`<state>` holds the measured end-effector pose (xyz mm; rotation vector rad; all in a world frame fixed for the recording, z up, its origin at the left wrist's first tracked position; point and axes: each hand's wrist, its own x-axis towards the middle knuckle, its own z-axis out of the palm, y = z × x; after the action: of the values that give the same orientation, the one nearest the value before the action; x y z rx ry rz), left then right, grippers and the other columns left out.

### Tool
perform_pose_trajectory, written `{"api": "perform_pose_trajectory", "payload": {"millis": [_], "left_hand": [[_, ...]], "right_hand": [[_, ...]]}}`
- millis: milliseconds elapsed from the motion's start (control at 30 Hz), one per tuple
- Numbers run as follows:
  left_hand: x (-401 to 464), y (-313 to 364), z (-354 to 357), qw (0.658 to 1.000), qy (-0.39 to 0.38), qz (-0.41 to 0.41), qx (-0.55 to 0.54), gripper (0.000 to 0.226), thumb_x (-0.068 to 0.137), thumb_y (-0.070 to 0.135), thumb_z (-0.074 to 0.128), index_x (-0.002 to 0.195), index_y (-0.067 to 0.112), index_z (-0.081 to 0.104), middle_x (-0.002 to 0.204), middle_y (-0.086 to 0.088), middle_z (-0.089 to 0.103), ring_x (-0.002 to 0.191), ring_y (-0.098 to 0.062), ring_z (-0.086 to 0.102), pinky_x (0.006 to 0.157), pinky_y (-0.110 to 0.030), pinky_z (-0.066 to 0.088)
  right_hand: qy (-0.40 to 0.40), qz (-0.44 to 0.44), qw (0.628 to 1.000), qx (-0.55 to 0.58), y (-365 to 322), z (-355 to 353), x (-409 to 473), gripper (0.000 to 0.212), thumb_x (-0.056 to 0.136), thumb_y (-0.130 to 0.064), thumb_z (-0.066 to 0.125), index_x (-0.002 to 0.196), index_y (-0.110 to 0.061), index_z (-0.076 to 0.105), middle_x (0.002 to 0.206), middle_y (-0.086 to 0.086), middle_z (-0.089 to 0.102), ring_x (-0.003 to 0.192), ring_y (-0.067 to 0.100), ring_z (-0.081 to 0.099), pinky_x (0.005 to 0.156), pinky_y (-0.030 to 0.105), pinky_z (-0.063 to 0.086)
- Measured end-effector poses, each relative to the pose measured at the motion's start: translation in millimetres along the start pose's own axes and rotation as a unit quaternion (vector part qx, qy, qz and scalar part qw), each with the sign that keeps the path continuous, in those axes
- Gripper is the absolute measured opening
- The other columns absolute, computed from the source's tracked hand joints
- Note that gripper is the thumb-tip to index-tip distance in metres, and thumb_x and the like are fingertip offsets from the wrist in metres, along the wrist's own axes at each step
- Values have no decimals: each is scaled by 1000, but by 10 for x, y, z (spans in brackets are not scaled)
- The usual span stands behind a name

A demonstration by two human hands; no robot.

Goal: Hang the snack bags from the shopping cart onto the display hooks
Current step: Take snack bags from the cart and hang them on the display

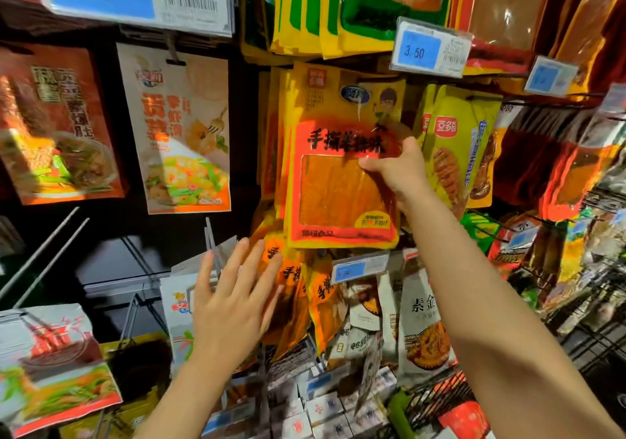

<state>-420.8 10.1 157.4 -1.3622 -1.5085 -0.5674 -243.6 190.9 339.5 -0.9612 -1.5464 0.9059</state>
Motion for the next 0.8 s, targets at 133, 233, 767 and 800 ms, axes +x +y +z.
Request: {"api": "perform_pose_trajectory", "payload": {"millis": [133, 233, 767, 800], "left_hand": [[-169, 42, -16, 999, -30, -21, 12, 54, 93, 37, 53, 144, 22, 42, 146, -9, 45, 139, -26, 33, 114, -56, 9], [-177, 28, -27, 999, -47, -17, 18, 66, 86, 33, 62, 147, 22, 38, 149, -8, 42, 140, -26, 31, 115, -55, 6], [-92, 945, -129, 900, -72, 64, -425, 25, 83, 10, 61, 106, 12, 71, 117, -11, 67, 107, -28, 65, 95, -44, 48], [-95, 1083, -115, 881, -90, 67, -460, 27, 84, 12, 59, 109, 12, 68, 117, -13, 67, 102, -30, 66, 88, -41, 52]], "right_hand": [[41, -35, 984, -171, 131, 105, 21, 63, 75, -20, 79, 129, -8, 49, 126, 16, 54, 114, 29, 54, 94, 34, 44], [41, -14, 967, -250, 210, 162, -29, 57, 81, -26, 75, 122, 0, 45, 134, 20, 40, 123, 32, 45, 96, 33, 37], [61, 11, 973, -221, 924, -551, -1098, 37, 82, -15, 69, 119, -20, 64, 128, 3, 48, 108, -1, 48, 94, 9, 38], [65, 30, 967, -244, 988, -732, -1212, 32, 82, -12, 70, 114, -19, 66, 121, 2, 52, 99, -3, 50, 88, 8, 38]]}}
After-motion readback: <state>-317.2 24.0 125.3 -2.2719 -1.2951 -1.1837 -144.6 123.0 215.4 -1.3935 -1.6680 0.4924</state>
